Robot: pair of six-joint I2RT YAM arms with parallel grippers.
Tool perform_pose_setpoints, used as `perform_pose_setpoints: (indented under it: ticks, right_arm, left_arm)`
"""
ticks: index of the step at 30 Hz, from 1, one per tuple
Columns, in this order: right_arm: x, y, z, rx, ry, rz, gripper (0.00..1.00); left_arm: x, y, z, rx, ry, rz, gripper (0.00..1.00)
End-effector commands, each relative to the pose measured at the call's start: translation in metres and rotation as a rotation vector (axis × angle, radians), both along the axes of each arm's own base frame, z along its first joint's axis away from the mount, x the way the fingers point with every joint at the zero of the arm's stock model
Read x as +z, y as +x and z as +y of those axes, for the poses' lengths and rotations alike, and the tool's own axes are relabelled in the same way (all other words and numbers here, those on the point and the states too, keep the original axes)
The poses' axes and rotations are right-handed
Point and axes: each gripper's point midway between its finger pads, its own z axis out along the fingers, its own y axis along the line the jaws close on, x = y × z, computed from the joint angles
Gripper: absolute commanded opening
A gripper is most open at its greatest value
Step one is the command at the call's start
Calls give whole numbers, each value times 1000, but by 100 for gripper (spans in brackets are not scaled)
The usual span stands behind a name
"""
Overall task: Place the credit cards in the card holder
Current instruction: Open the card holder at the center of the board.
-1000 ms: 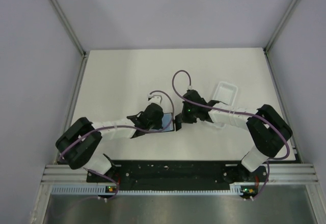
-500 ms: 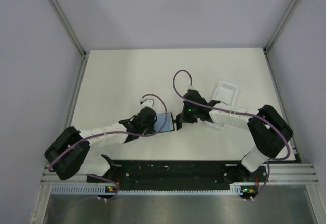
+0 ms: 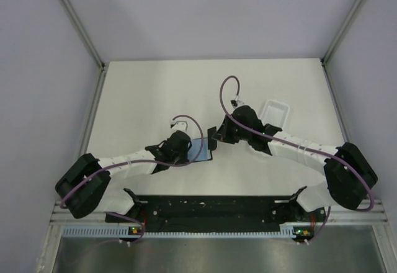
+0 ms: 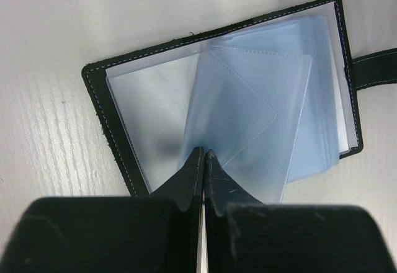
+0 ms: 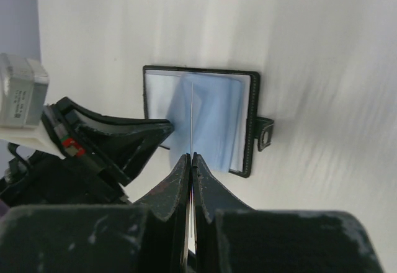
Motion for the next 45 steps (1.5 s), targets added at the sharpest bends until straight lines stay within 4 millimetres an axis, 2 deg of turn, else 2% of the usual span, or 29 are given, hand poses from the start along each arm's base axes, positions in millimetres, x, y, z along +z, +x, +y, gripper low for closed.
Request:
perform_pose_setpoints:
  ticks: [1, 5, 12, 23, 32, 37, 41, 45]
  right_arm:
    - [13, -3, 34, 75, 144, -5, 0]
    - [4, -4, 52, 86, 192, 43, 0]
    - [-18, -5, 67, 81, 209, 114, 0]
    - [-53, -5, 66, 61, 133, 196, 0]
    - [-57, -7, 63, 62, 96, 205, 0]
    - [-65, -7, 51, 35, 26, 212, 0]
    - [-70, -7, 46, 25, -3, 216, 0]
    - [-71, -7, 47, 29, -7, 221, 0]
  left_arm:
    - [-4, 1, 1, 0, 12, 10, 0]
    - [-2, 2, 0, 0, 9, 5, 0]
    - [-1, 2, -2, -4, 3, 5, 0]
    - [1, 2, -1, -1, -2, 2, 0]
    - [8, 4, 5, 30, 7, -9, 0]
    - [35, 12, 24, 133, 11, -67, 0]
    - [70, 19, 39, 227, -4, -137, 0]
    - [106, 25, 43, 270, -54, -212, 0]
